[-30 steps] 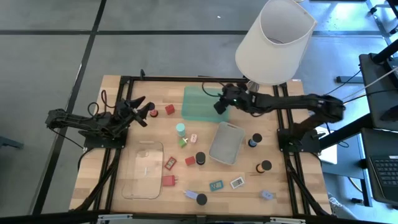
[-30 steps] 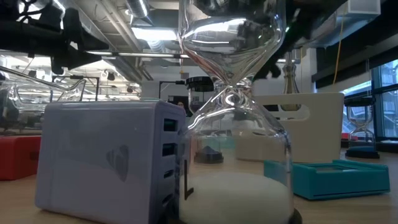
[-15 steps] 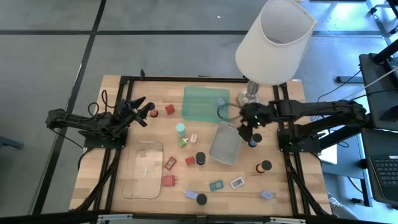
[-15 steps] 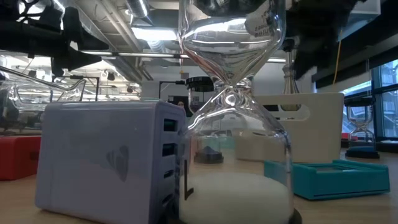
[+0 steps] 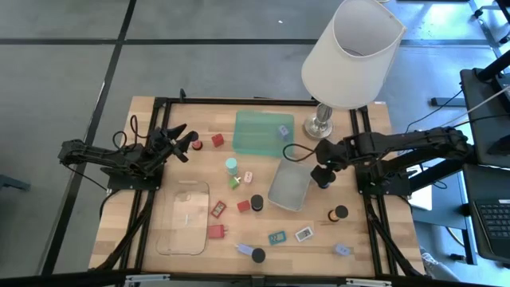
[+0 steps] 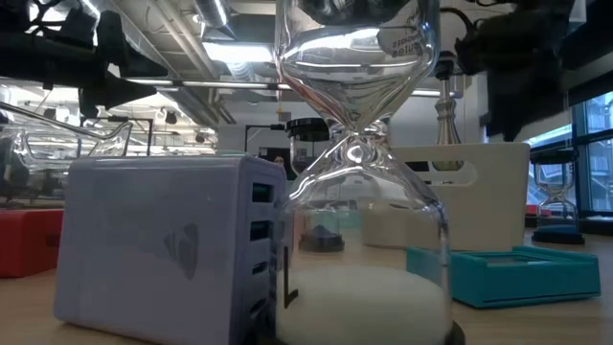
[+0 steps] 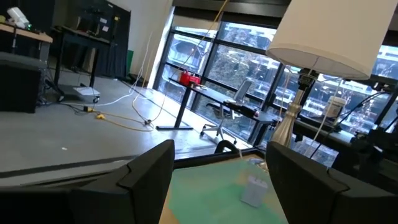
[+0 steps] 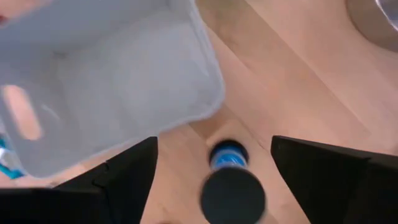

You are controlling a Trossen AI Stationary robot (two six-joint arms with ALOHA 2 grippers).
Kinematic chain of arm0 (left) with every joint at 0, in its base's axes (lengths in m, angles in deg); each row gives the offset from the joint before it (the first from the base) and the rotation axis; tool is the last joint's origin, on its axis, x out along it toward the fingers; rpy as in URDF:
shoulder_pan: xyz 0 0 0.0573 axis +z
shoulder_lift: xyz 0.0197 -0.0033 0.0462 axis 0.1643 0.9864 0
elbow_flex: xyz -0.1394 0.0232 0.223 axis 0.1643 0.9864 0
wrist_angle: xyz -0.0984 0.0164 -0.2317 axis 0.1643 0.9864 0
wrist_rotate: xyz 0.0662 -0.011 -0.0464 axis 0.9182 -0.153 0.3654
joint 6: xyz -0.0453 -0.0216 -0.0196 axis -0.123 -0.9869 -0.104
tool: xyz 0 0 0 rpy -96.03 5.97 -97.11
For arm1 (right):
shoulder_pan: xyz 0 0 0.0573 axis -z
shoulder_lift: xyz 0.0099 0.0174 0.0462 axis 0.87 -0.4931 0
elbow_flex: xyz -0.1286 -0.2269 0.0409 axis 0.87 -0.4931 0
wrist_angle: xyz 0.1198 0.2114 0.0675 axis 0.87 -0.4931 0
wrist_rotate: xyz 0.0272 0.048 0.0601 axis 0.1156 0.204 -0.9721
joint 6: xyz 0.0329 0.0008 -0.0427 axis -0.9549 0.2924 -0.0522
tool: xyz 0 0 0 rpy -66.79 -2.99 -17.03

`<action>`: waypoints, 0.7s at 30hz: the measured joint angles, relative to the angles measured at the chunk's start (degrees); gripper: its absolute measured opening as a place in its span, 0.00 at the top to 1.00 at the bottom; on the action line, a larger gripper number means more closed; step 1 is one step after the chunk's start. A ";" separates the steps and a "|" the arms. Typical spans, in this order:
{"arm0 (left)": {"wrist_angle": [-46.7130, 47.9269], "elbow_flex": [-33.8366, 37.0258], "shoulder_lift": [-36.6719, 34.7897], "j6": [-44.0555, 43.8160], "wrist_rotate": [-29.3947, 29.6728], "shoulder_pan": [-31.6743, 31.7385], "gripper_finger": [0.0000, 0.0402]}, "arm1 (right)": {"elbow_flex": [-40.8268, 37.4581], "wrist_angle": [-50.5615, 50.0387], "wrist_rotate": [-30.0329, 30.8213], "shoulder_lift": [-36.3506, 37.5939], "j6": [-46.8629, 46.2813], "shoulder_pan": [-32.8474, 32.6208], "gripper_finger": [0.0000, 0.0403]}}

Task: Pick & Place Office items
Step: Put the right blue hourglass into the gray bin

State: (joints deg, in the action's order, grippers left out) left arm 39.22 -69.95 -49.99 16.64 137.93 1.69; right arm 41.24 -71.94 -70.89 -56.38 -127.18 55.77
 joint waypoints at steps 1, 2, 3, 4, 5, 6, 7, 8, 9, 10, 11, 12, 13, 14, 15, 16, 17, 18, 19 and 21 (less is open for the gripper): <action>0.00 0.00 0.00 0.14 -0.02 0.00 0.37 | 0.00 -1.02 0.16 -0.17 -0.42 0.02 0.20; 0.00 0.00 0.00 0.14 0.00 0.00 0.37 | 0.00 -2.02 0.22 -0.37 -0.45 0.02 0.20; 0.00 0.00 0.00 0.16 0.00 0.00 0.37 | 0.00 -2.77 0.29 -0.62 -0.49 0.02 0.20; 0.00 0.00 0.00 0.16 0.00 0.00 0.37 | -0.01 -3.06 0.37 -0.95 -0.57 0.02 0.20; 0.00 0.00 0.00 0.16 0.00 0.00 0.37 | -0.02 -3.13 0.37 -1.27 -0.59 0.02 0.20; 0.01 0.00 0.00 0.16 0.00 0.00 0.37 | -0.02 -3.10 0.37 -1.60 -0.59 0.02 0.20; 0.02 0.00 0.00 0.16 0.00 0.00 0.37 | -0.02 -3.05 0.37 -2.00 -0.58 -0.03 0.20; 0.02 0.00 0.00 0.16 0.00 0.00 0.37 | -0.02 -3.08 0.37 -2.51 -0.57 -0.06 0.20; 0.02 0.00 0.00 0.16 0.01 0.00 0.37 | -0.02 -3.12 0.37 -3.08 -0.49 -0.09 0.20; 0.02 0.00 0.00 0.16 0.00 0.00 0.37 | -0.02 -3.13 0.37 -3.60 -0.39 -0.09 0.20; 0.02 0.00 0.00 0.16 0.00 0.00 0.37 | -0.02 -3.13 0.37 -4.20 -0.24 -0.09 0.20; 0.03 0.00 0.00 0.16 0.01 0.00 0.37 | -0.02 -3.15 0.35 -4.81 -0.01 -0.09 0.20; 0.02 0.00 0.00 0.16 0.02 0.00 0.37 | -0.02 -3.17 0.23 -5.41 0.29 -0.09 0.20; 0.02 0.00 0.00 0.16 0.02 0.00 0.37 | -0.02 -3.17 -0.25 -5.97 0.82 -0.09 0.20; 0.04 0.00 0.00 0.16 0.02 0.00 0.37 | -0.02 -3.21 -0.98 -6.49 1.16 -0.09 0.20; 0.04 0.00 0.00 0.16 0.02 0.00 0.37 | -0.02 -3.27 -1.69 -6.94 1.35 -0.09 0.20; 0.04 0.00 0.00 0.16 0.03 0.00 0.37 | -0.02 -3.36 -2.31 -7.27 1.40 -0.09 0.20; 0.04 0.00 0.00 0.16 0.02 0.00 0.37 | -0.02 -3.44 -2.76 -7.51 1.49 -0.09 0.20; 0.04 0.00 0.00 0.16 0.02 0.00 0.37 | -0.02 -3.67 -2.84 -7.71 1.52 -0.09 0.20; 0.04 0.00 0.00 0.16 0.05 0.00 0.37 | -0.03 -5.13 -2.78 -8.03 1.54 -0.09 0.20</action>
State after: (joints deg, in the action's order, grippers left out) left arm 39.26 -69.95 -49.99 16.80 137.98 1.69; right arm 41.21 -77.06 -73.67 -64.41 -125.65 55.68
